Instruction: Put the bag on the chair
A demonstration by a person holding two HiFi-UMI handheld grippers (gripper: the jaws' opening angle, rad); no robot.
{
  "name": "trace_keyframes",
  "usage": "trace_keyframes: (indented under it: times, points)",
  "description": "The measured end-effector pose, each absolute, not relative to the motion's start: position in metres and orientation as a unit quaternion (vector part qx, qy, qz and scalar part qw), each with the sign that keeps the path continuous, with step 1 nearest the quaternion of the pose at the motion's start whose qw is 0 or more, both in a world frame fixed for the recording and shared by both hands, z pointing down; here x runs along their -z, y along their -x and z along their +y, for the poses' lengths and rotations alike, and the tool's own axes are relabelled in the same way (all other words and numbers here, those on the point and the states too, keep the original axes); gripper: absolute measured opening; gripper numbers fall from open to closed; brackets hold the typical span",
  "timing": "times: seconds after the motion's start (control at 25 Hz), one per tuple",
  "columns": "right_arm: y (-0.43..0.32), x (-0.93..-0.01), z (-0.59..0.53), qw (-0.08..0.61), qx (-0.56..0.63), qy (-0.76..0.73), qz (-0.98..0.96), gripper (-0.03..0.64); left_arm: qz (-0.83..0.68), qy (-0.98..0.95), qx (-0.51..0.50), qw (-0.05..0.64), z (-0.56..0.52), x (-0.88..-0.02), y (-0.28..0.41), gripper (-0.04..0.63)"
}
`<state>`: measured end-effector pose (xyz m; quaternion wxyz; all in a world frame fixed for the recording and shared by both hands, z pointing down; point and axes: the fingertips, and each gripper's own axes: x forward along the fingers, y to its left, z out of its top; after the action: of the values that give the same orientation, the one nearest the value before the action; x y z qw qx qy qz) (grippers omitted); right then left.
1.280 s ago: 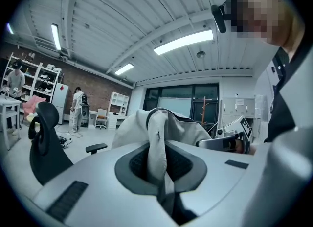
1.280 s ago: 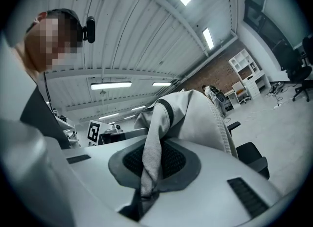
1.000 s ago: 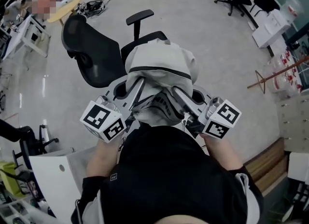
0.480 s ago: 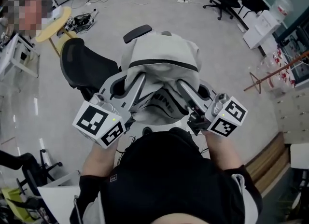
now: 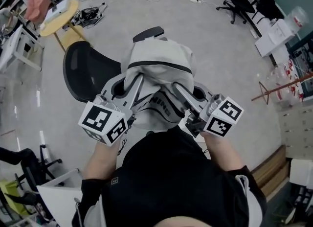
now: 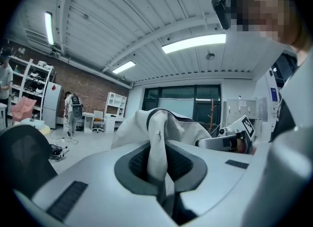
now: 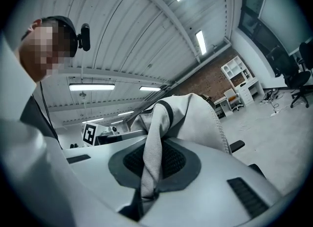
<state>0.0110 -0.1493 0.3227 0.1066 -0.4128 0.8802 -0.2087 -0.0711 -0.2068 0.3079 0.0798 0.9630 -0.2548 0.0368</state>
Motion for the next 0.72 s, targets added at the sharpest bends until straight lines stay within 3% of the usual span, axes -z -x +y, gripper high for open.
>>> trace_keyframes:
  times: [0.72]
  points:
    - [-0.124,-0.379,-0.309,0.057,0.23,0.384,0.893,0.038,-0.315,-0.938,-0.065,0.126,-0.35,-0.37,-0.03,0.043]
